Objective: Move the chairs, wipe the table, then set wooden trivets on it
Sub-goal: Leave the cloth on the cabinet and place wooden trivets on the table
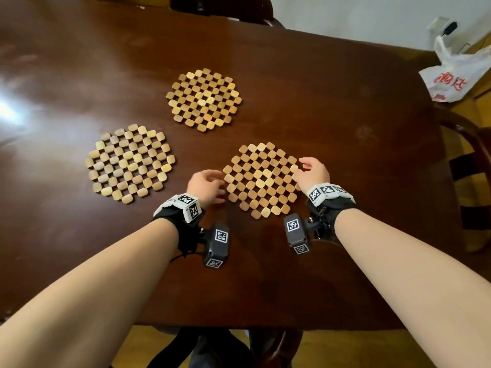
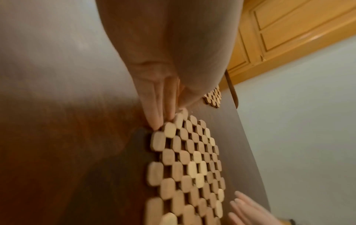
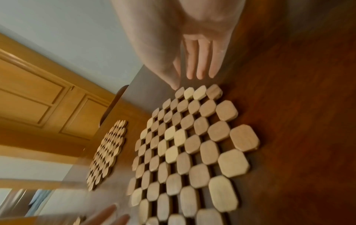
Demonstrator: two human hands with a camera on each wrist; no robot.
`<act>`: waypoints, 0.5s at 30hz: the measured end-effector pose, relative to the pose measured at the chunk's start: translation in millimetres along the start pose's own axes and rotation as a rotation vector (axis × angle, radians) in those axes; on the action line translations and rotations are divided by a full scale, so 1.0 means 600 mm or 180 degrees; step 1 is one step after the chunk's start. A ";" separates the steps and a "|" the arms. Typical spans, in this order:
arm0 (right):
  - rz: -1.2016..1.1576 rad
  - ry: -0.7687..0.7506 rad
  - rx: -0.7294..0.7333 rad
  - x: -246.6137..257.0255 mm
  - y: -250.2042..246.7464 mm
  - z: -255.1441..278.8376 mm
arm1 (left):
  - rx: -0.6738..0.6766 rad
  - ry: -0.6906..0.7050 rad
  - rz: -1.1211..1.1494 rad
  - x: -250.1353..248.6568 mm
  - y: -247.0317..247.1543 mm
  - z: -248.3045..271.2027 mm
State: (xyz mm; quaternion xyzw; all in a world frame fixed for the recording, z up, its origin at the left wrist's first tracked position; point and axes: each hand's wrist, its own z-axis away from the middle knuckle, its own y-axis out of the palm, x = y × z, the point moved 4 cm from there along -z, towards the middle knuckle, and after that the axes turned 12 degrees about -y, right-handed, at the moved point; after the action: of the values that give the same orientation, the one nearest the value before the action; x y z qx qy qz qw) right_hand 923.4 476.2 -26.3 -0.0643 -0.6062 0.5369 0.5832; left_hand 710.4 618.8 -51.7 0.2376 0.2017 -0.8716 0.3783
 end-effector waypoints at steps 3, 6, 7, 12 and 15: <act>0.0215 -0.0358 0.0121 0.021 0.023 0.024 | -0.1224 0.0608 -0.0887 -0.008 -0.088 0.001; 0.0528 -0.0649 0.0475 0.036 0.073 0.049 | -0.2144 0.0730 -0.1700 -0.004 -0.180 -0.006; 0.0684 -0.0650 0.0606 0.035 0.086 0.056 | -0.2199 0.0626 -0.1930 -0.001 -0.197 -0.009; 0.1248 -0.0443 0.0785 0.035 0.136 0.082 | -0.1810 0.0187 -0.2879 0.040 -0.255 -0.037; 0.1262 -0.0390 0.0714 0.031 0.149 0.086 | -0.1546 -0.0008 -0.2980 0.067 -0.257 -0.040</act>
State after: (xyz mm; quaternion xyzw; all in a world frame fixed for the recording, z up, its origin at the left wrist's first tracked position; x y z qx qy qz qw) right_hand 828.2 496.7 -66.0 -0.0842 -0.5525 0.7079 0.4320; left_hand 576.0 706.5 -67.3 0.0265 0.4820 -0.8757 -0.0071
